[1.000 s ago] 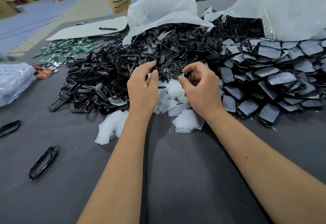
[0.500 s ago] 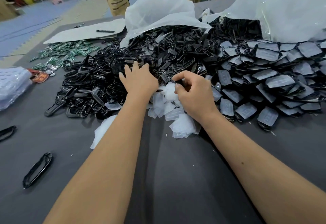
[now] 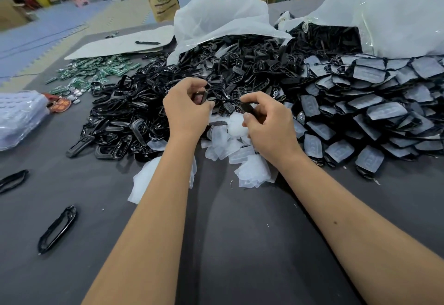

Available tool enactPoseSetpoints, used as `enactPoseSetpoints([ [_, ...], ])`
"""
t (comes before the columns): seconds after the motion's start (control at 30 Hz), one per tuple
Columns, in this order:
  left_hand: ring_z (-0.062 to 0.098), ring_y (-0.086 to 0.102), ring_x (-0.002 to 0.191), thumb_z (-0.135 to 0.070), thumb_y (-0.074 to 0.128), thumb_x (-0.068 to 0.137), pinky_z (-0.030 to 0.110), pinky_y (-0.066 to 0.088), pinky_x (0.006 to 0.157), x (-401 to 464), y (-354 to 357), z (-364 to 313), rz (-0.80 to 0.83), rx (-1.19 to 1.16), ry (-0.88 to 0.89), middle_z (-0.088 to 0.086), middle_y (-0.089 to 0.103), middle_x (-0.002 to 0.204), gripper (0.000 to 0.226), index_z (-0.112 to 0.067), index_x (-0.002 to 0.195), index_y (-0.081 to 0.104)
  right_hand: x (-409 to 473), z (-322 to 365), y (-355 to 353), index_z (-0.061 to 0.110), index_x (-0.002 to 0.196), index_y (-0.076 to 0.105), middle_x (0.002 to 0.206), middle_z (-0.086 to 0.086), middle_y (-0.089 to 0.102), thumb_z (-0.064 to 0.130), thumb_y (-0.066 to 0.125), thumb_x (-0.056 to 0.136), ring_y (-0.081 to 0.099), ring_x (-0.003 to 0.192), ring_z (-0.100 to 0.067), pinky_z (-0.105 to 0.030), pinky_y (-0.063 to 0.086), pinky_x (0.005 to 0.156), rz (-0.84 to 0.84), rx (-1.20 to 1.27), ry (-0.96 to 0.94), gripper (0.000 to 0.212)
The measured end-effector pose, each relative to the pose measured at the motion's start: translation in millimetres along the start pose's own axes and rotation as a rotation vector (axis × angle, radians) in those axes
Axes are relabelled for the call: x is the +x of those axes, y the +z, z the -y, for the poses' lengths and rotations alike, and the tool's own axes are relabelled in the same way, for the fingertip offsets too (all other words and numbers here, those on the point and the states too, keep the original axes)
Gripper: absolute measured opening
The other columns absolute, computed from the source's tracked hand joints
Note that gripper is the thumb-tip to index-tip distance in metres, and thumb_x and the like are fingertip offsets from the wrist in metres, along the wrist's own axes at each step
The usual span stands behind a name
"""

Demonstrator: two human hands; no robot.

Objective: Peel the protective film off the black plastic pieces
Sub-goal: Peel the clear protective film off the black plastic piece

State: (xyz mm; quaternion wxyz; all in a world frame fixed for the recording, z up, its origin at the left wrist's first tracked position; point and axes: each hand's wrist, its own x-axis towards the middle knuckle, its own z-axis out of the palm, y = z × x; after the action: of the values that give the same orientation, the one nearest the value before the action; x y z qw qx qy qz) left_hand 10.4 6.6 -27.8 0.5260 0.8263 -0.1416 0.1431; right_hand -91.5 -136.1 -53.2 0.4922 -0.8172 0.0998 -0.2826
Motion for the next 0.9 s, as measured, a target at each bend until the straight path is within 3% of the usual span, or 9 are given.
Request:
enactPoseSetpoints([
  [0.13,0.004,0.054,0.074,-0.008,0.086,0.079,0.017,0.052,0.073,-8.2,0.3,-2.7,-0.073,-0.215,-0.073,-0.008,0.07,0.09,0.025,-0.025,0.096,0.078,0.0,-0.1,-1.6,0.025,0.119,0.068,0.077,-0.003,0.067,0.008,0.063,0.095,0.069,0.074,-0.028,-0.049,0.06,0.075,0.004,-0.022,-0.008,0.03],
  [0.23,-0.003,0.054,0.064,-0.007,0.078,0.087,0.012,0.049,0.065,-10.6,0.3,-4.2,-0.096,-0.311,-0.144,-0.014,0.071,0.076,0.014,-0.02,0.09,0.079,-0.1,-0.1,-1.1,0.023,0.117,0.069,0.078,-0.008,0.069,0.008,0.063,0.095,0.068,0.071,-0.032,-0.05,0.059,0.075,0.012,-0.025,0.001,0.028],
  [0.37,-0.005,0.058,0.066,-0.013,0.078,0.089,0.013,0.049,0.069,-14.7,-5.3,4.4,-0.017,-0.137,-0.158,-0.01,0.07,0.077,0.005,-0.017,0.088,0.079,-0.2,0.3,-1.5,0.023,0.116,0.069,0.078,-0.009,0.069,0.008,0.063,0.095,0.068,0.07,-0.031,-0.048,0.059,0.075,0.012,-0.034,0.001,0.027],
  [0.47,-0.001,0.057,0.067,-0.022,0.073,0.095,0.016,0.042,0.068,-21.0,-6.5,5.6,0.04,0.127,0.009,-0.011,0.067,0.074,0.017,-0.015,0.08,0.075,-0.1,0.2,-1.3,0.024,0.117,0.07,0.078,-0.005,0.07,0.008,0.063,0.095,0.068,0.069,-0.028,-0.047,0.059,0.075,0.014,-0.031,0.004,0.029],
  [0.6,0.026,0.057,0.089,-0.019,0.058,0.105,0.037,0.041,0.082,-26.3,-6.4,1.6,-0.055,0.302,0.173,0.006,0.064,0.09,0.022,-0.007,0.089,0.067,-0.7,0.3,-2.0,0.024,0.122,0.072,0.078,0.003,0.074,0.009,0.064,0.097,0.068,0.064,-0.022,-0.044,0.062,0.073,0.049,0.022,0.022,0.03],
  [0.7,0.019,0.055,0.071,-0.023,0.042,0.111,0.028,0.036,0.063,-31.6,-9.3,-8.4,-0.236,0.125,0.146,-0.002,0.059,0.078,0.023,-0.012,0.092,0.051,-1.7,1.0,-2.7,0.022,0.122,0.071,0.076,0.003,0.076,0.011,0.067,0.096,0.067,0.061,-0.022,-0.042,0.062,0.07,0.058,0.057,0.034,0.028],
  [0.8,0.019,0.064,0.053,-0.03,0.031,0.114,0.029,0.051,0.05,-39.1,-9.9,-12.9,-0.215,-0.147,0.101,-0.001,0.071,0.078,0.024,-0.024,0.093,0.041,-2.7,2.1,-3.8,0.022,0.118,0.069,0.075,0.003,0.076,0.012,0.068,0.095,0.064,0.057,-0.015,-0.041,0.062,0.067,0.057,0.082,0.045,0.025],
  [0.9,0.016,0.059,0.054,-0.033,0.034,0.113,0.03,0.044,0.056,-45.5,-6.8,-7.5,-0.145,-0.116,0.098,-0.002,0.071,0.071,0.024,-0.023,0.093,0.043,-3.5,3.7,-5.0,0.021,0.112,0.067,0.074,0.004,0.077,0.008,0.068,0.096,0.061,0.053,-0.014,-0.037,0.058,0.059,0.076,0.126,0.051,0.021],
])
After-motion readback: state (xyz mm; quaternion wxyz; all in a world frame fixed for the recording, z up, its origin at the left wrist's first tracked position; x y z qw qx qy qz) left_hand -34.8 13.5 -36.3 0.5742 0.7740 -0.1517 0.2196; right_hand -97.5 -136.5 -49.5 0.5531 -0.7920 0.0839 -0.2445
